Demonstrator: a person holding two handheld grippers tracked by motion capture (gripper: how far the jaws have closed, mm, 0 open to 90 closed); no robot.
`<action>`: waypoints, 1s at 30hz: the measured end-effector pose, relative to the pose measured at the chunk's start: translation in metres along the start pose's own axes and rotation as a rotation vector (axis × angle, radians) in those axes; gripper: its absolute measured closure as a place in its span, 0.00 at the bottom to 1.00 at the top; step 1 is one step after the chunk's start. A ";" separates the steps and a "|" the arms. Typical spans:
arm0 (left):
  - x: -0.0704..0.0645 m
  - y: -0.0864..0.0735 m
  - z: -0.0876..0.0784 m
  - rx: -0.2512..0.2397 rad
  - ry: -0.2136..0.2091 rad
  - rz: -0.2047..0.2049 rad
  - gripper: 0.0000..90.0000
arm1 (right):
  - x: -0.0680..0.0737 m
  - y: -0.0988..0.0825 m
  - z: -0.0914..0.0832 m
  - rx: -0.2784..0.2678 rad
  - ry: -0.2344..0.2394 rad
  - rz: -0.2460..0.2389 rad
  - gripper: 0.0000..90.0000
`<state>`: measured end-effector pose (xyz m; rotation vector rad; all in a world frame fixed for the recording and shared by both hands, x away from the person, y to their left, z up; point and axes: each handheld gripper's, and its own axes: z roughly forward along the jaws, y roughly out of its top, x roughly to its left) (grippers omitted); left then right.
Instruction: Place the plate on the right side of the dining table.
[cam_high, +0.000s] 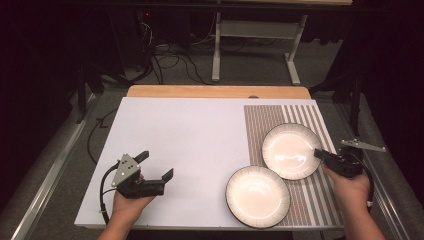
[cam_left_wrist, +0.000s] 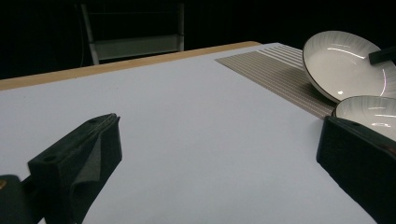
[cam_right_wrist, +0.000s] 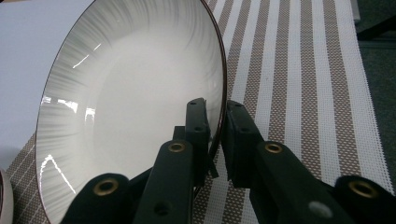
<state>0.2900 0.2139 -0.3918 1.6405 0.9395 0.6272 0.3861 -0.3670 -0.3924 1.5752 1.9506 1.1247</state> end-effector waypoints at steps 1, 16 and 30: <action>0.000 0.000 0.000 0.000 0.001 0.001 0.01 | 0.000 0.001 0.001 0.002 -0.005 0.002 0.93; 0.002 -0.001 -0.001 -0.004 -0.003 -0.009 0.00 | -0.009 0.001 0.017 0.051 -0.066 0.057 0.92; 0.004 -0.001 0.000 -0.002 -0.006 -0.007 0.00 | -0.013 0.000 0.028 0.039 -0.097 0.105 0.94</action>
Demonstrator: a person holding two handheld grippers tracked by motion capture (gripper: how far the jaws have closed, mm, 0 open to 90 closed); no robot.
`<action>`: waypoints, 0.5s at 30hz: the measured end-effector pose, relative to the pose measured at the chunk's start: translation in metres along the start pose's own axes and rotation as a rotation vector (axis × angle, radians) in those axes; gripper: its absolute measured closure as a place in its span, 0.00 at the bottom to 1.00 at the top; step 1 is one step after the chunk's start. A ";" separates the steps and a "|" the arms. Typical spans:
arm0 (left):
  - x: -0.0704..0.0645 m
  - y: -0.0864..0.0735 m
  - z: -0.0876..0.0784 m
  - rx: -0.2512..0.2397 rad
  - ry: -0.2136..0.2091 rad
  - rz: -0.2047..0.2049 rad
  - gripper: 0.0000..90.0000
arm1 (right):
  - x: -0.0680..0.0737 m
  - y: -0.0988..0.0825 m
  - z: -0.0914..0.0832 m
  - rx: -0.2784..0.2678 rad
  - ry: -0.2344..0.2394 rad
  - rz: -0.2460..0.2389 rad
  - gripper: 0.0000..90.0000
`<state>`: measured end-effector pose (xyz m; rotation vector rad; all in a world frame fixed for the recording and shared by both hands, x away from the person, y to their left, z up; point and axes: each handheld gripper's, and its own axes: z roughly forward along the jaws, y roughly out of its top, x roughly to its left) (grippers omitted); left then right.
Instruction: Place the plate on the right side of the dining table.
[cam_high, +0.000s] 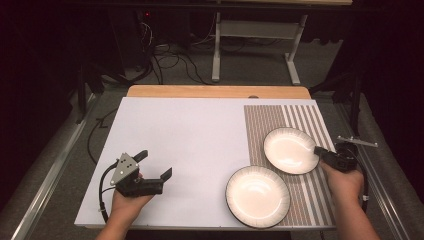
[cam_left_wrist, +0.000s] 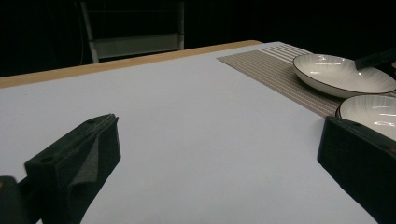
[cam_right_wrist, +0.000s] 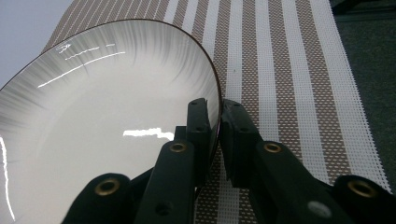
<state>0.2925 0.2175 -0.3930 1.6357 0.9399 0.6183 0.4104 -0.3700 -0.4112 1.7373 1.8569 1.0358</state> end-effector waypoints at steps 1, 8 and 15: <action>0.000 0.000 0.000 -0.002 -0.002 0.001 0.00 | 0.000 0.000 0.000 -0.001 -0.002 -0.002 0.93; 0.000 0.000 -0.002 -0.006 -0.002 0.011 0.00 | 0.005 0.001 -0.007 -0.042 -0.029 -0.058 0.75; -0.002 0.000 -0.003 0.004 0.002 0.026 0.00 | 0.020 -0.002 -0.028 -0.139 -0.033 -0.186 0.56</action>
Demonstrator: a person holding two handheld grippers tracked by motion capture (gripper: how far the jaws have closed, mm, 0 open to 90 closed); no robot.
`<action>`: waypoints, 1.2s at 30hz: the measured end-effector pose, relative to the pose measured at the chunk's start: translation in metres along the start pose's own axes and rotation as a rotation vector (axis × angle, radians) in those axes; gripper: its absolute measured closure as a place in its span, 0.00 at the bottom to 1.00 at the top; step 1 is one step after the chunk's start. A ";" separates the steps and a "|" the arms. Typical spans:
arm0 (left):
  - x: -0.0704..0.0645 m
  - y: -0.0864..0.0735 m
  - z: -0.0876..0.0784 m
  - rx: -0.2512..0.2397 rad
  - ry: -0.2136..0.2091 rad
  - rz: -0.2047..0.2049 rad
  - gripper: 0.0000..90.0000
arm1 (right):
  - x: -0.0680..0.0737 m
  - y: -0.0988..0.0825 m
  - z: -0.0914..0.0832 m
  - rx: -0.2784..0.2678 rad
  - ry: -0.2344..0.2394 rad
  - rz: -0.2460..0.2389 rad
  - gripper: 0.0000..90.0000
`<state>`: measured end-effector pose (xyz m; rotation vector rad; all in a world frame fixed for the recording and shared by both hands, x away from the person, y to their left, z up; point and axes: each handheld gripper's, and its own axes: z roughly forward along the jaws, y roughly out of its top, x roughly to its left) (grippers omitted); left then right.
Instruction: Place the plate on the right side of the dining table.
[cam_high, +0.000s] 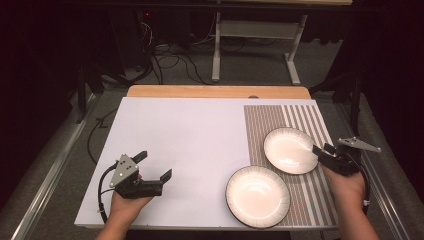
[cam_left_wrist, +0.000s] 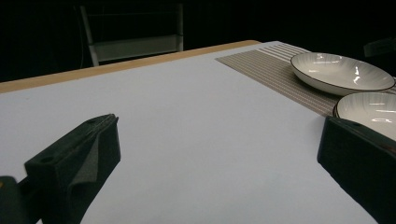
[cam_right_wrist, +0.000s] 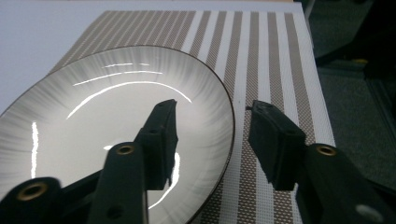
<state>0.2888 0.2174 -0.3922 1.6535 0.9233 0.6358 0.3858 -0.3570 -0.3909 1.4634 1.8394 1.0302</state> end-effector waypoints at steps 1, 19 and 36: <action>0.000 0.000 -0.001 0.001 0.001 0.003 0.00 | 0.003 0.000 -0.003 -0.015 0.010 -0.004 0.54; -0.009 0.002 -0.005 0.002 -0.005 0.021 0.00 | 0.082 -0.001 -0.044 -0.175 0.271 -0.179 0.08; -0.017 0.006 -0.012 -0.024 -0.020 0.043 0.00 | 0.112 -0.008 -0.055 -0.193 0.329 -0.231 0.01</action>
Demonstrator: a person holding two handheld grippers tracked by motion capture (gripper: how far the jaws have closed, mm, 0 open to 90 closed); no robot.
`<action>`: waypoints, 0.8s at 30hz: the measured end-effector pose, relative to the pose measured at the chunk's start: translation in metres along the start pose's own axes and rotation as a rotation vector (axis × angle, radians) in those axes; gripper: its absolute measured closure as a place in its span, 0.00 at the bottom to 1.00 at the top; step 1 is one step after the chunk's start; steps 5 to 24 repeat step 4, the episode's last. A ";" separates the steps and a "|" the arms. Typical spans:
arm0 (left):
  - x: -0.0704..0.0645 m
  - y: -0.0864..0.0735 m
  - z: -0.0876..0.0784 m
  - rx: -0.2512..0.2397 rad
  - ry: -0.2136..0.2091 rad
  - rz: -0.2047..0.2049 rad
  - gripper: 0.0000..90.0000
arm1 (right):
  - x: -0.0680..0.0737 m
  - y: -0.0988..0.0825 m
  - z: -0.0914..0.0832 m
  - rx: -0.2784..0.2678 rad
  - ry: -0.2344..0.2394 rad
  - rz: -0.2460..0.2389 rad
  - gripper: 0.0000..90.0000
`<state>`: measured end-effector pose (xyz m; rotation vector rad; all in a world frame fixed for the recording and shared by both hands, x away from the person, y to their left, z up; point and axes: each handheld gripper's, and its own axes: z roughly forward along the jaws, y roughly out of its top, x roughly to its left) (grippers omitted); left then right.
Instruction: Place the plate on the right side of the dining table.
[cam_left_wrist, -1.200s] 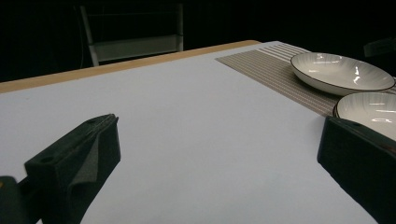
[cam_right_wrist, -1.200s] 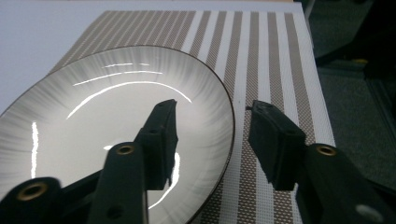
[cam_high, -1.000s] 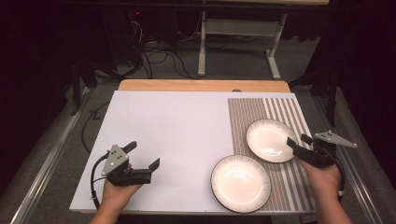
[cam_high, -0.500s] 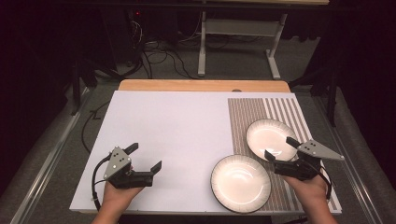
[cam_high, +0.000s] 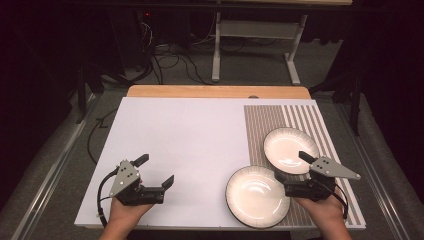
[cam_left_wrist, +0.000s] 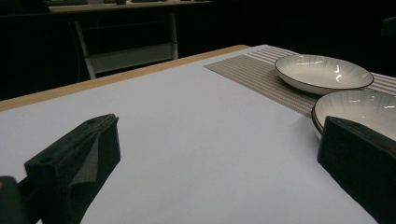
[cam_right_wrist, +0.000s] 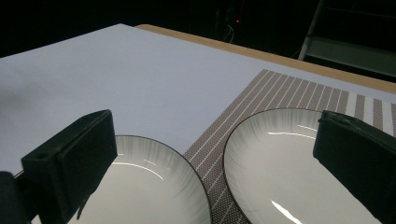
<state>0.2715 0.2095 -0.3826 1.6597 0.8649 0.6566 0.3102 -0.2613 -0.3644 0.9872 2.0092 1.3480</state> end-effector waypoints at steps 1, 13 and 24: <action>0.000 0.000 0.000 -0.002 0.000 -0.004 0.00 | 0.000 0.000 0.000 0.001 0.001 0.002 0.01; 0.002 0.000 -0.002 -0.004 0.004 0.000 0.00 | -0.001 0.000 0.000 -0.002 -0.003 -0.002 0.01; 0.002 0.000 -0.002 -0.004 0.004 0.000 0.00 | -0.001 0.000 0.000 -0.002 -0.003 -0.002 0.01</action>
